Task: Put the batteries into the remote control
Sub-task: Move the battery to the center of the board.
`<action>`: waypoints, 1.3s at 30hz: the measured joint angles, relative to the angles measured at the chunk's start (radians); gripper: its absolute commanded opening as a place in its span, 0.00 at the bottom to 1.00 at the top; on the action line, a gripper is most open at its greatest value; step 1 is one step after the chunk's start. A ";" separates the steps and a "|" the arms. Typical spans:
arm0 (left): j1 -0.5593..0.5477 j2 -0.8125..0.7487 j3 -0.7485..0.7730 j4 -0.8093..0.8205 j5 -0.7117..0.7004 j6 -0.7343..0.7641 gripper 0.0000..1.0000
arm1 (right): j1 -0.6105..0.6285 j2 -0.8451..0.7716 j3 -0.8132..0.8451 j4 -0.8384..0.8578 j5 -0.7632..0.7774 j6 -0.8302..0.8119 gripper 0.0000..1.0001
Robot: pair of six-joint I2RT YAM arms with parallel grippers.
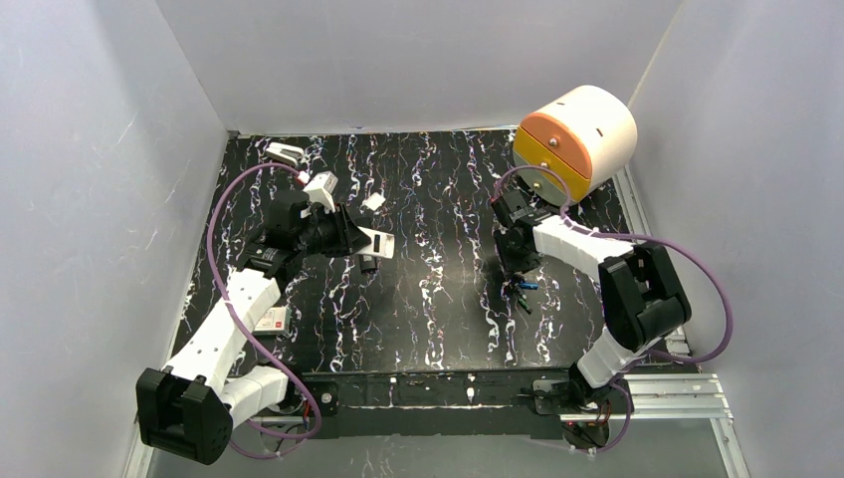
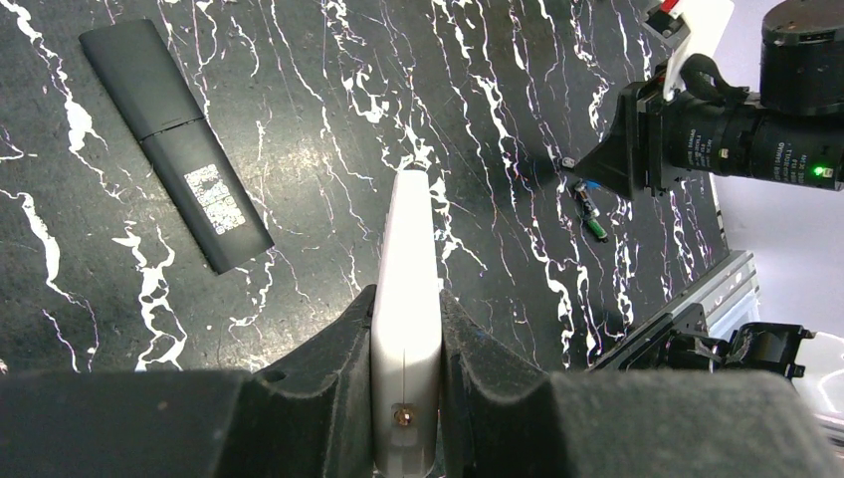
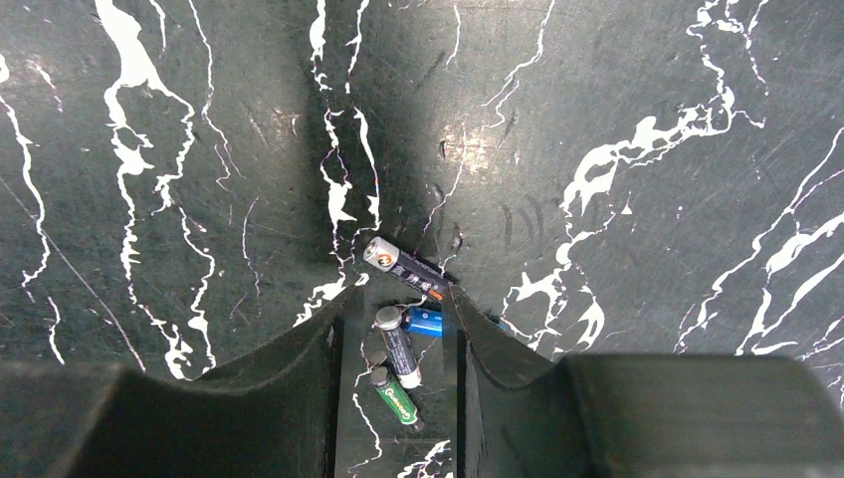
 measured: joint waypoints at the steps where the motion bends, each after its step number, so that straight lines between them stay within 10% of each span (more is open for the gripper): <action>1: 0.000 0.000 0.000 0.000 0.000 0.001 0.00 | 0.000 0.006 0.000 0.000 0.000 -0.002 0.44; 15: 0.000 0.000 0.000 -0.002 -0.003 0.011 0.00 | 0.000 0.073 0.013 0.027 0.027 -0.028 0.36; 22: 0.000 0.000 0.000 -0.006 -0.005 0.014 0.00 | -0.002 0.099 0.033 0.053 0.028 -0.047 0.16; 39: 0.000 -0.002 0.000 -0.003 -0.011 -0.002 0.00 | 0.100 0.148 0.095 0.125 -0.051 0.220 0.20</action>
